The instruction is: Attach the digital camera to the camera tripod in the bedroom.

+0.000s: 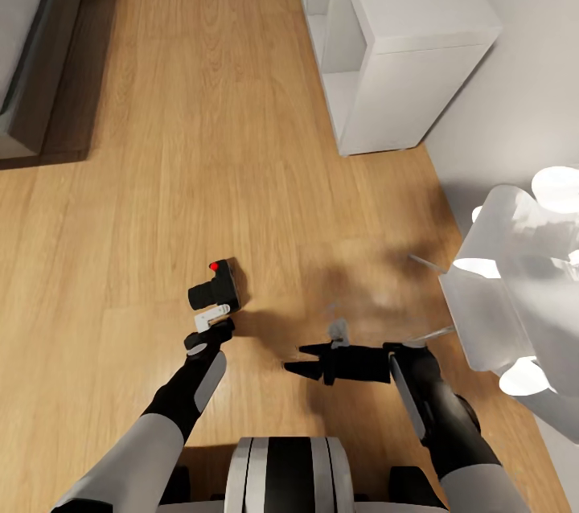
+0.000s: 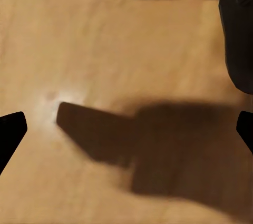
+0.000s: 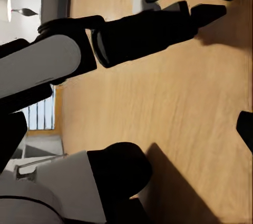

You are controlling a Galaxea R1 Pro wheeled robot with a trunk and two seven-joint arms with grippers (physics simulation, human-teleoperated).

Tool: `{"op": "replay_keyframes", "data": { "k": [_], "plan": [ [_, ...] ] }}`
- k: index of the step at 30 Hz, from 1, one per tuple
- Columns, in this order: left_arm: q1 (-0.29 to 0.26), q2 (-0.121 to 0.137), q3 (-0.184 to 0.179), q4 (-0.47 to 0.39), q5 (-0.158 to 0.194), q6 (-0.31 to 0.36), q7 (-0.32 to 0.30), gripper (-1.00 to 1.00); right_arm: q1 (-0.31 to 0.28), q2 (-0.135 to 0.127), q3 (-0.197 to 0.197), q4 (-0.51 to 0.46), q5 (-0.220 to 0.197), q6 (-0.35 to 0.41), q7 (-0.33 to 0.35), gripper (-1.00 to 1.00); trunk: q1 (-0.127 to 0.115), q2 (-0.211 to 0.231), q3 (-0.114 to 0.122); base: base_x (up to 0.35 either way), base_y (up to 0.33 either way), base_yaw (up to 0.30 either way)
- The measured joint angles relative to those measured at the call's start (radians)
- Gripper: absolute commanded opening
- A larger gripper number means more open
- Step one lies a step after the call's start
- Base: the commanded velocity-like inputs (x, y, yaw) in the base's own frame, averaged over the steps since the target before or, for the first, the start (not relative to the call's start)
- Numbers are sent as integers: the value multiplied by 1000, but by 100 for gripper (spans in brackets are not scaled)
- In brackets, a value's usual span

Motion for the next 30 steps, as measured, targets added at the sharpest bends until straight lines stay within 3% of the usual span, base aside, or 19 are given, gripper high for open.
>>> {"op": "replay_keyframes", "data": {
  "k": [4, 10, 12, 21, 25, 26, 30],
  "plan": [
    [0, 0, 0, 0, 0, 0, 0, 100, 0, -3, -49, 65, 2, -40, 1, 100, 0, 0, 0, 0, 0, 0],
    [0, 0, 0, 0, 0, 0, 0, 100, 0, -9, -73, 150, 3, -80, 3, 100, 0, 0, 0, 0, 0, 0],
    [0, 0, 0, 0, 0, 0, 0, 100, 0, -22, -84, 193, 3, -120, 7, 100, 0, 0, 0, 0, 0, 0],
    [0, -1, 0, 0, 0, 0, 0, 100, 0, -44, -109, 212, 0, -154, 10, 100, 0, 0, 0, 0, 0, 0],
    [0, -1, 0, 0, -1, 0, 0, 100, 0, -61, -157, 212, 0, -155, 11, 100, 0, 0, 0, 0, 0, 0],
    [0, -1, 0, 0, -1, 0, 0, 100, 0, -68, -207, 212, 1, -156, 11, 100, 0, 0, 0, 0, 0, 0],
    [0, -1, 0, 1, -1, 0, 0, 100, 0, -71, -242, 211, 2, -155, 10, 100, 0, 0, 0, 0, 0, 0]
  ]
}}
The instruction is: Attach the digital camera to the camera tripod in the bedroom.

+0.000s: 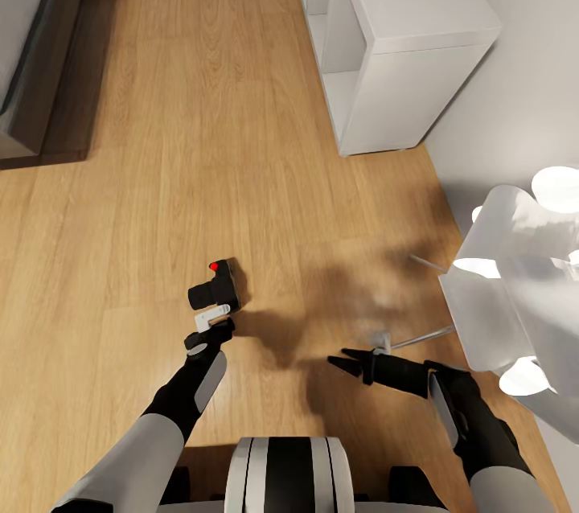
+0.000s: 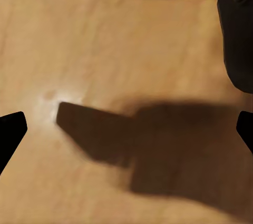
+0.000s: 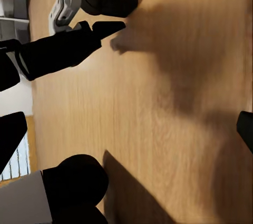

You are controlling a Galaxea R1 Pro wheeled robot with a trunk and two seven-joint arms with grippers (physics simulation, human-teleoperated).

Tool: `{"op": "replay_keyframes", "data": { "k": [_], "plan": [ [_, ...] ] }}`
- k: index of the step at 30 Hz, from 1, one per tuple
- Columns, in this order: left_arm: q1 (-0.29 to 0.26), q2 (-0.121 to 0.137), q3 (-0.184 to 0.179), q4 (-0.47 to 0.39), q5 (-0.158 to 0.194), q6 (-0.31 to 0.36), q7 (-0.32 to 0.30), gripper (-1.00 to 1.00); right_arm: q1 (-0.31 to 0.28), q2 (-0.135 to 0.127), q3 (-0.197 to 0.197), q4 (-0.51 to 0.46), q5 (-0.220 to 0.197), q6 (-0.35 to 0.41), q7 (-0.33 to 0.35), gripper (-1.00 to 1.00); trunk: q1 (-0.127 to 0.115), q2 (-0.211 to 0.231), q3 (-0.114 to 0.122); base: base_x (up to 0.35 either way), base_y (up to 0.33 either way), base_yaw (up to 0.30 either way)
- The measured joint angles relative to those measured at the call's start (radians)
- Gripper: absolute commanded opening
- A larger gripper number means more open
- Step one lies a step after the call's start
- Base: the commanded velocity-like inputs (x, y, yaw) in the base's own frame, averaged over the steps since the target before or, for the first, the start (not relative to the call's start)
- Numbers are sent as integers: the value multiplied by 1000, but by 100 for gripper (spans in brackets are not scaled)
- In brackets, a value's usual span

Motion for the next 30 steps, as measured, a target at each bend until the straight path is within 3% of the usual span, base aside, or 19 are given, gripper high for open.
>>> {"op": "replay_keyframes", "data": {
  "k": [7, 8, 14, 23, 30],
  "plan": [
    [0, 0, 0, 0, 0, -1, 0, 100, 0, -9, -40, 2, 2, -1, -1, 100, 0, 0, 0, 0, 0, 0],
    [0, 0, 0, 0, 0, -1, 0, 100, 0, -24, -49, 2, 4, -1, -1, 100, 0, 0, 0, 0, 0, 0],
    [0, 0, 0, 0, 0, -1, 0, 100, 0, -48, -54, 3, 4, -3, 0, 100, 0, 0, 0, 0, 0, 0],
    [0, 0, 0, -1, 0, -3, 0, 100, 0, -110, -56, 70, 7, -6, -11, 100, 0, 0, 0, 0, 0, 0],
    [0, 0, 0, -1, 0, -5, 1, 100, 0, -126, -57, 80, 7, -7, -11, 100, 0, 0, 0, 0, 0, 0]
  ]
}}
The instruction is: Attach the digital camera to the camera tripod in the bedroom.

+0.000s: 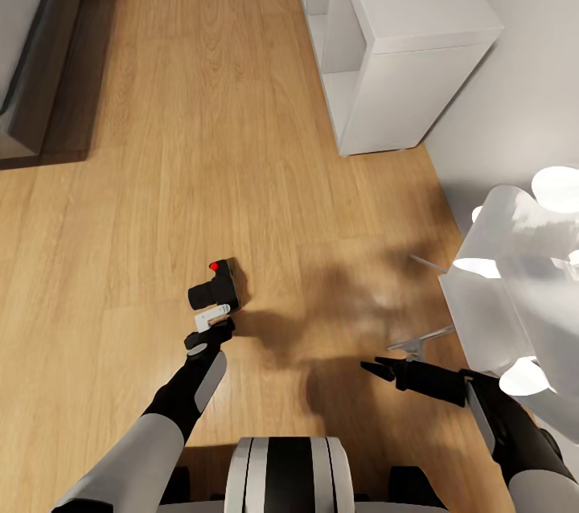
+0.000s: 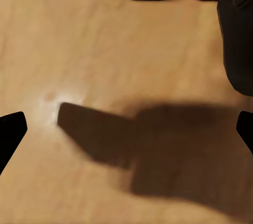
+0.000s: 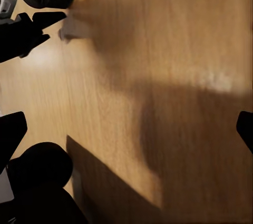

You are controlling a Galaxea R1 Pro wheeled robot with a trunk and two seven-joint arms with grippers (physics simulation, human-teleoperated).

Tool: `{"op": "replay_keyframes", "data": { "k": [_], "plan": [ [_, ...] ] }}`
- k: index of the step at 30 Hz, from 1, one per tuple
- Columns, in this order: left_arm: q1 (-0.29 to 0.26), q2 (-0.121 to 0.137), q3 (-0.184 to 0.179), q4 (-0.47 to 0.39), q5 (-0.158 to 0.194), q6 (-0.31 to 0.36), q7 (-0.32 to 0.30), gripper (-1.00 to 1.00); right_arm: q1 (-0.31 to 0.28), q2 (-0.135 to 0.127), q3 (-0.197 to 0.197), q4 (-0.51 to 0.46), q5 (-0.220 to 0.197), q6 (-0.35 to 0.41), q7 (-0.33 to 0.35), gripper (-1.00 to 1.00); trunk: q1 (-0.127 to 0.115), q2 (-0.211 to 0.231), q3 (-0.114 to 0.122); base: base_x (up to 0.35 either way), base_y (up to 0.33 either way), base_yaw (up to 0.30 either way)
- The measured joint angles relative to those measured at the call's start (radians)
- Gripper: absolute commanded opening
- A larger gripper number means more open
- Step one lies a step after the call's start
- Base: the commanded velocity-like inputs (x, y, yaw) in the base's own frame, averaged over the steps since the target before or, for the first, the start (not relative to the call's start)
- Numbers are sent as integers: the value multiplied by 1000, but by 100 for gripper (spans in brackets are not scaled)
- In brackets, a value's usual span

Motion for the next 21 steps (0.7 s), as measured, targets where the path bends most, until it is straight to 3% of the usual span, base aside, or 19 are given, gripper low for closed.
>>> {"op": "replay_keyframes", "data": {
  "k": [21],
  "plan": [
    [0, -1, 0, 0, -1, 0, 0, 100, 1, -7, 0, 0, 9, 2, 22, 100, 0, 0, 0, 0, 0, 0]
  ]
}}
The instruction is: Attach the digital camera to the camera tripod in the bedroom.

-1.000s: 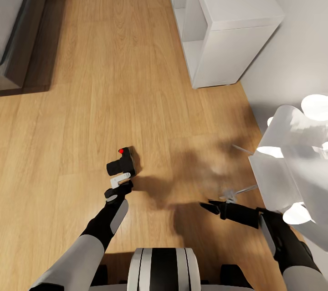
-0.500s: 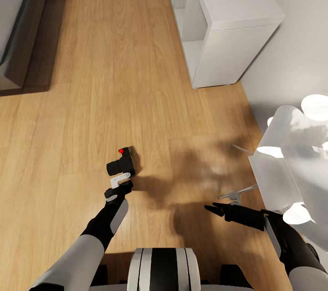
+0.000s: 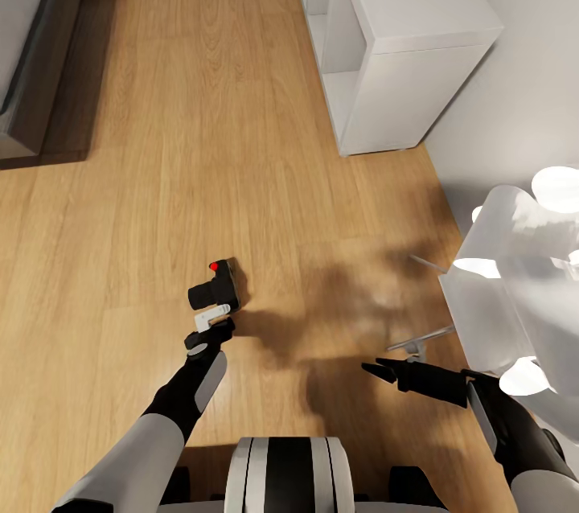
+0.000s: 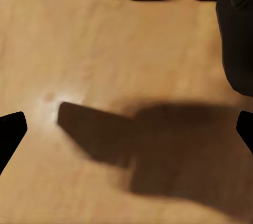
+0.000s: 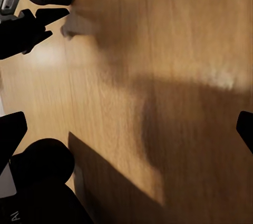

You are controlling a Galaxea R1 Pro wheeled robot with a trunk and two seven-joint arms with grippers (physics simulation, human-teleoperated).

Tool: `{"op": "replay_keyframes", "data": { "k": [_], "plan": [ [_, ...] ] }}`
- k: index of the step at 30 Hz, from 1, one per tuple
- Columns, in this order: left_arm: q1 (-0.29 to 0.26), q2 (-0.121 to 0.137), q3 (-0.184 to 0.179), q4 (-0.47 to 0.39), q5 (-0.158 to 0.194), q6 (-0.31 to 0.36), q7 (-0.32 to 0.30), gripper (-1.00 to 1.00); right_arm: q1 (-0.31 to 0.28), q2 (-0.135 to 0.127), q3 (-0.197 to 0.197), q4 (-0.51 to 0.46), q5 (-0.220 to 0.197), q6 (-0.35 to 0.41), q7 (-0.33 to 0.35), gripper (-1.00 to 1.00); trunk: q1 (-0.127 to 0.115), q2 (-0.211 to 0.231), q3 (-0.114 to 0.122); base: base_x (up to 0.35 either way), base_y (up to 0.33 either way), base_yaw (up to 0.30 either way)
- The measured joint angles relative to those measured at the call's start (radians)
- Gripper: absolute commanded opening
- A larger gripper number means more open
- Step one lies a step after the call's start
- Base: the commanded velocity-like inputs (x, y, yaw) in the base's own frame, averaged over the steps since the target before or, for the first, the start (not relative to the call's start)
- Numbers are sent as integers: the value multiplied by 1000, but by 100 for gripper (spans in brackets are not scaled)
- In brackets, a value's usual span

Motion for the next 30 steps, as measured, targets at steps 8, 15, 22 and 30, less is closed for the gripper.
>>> {"op": "replay_keyframes", "data": {
  "k": [8, 15, 22, 30],
  "plan": [
    [0, -1, 0, 0, 0, 0, 0, 100, 0, -12, 1, -1, 2, 9, -7, 100, 0, 0, 0, 0, 0, -49],
    [0, -1, 0, 0, 0, 1, 0, 100, -1, -23, 3, -1, 3, 13, -10, 100, 0, 0, 0, 0, 0, -41],
    [0, -3, 0, 0, -2, 1, 0, 100, -1, -24, 3, -2, 2, 13, -10, 100, 0, 0, 0, 0, 0, -64],
    [0, -4, 0, 0, -3, 0, 0, 100, -1, -24, 4, -2, 2, 14, -11, 100, 0, 0, 0, 0, 0, -204]
  ]
}}
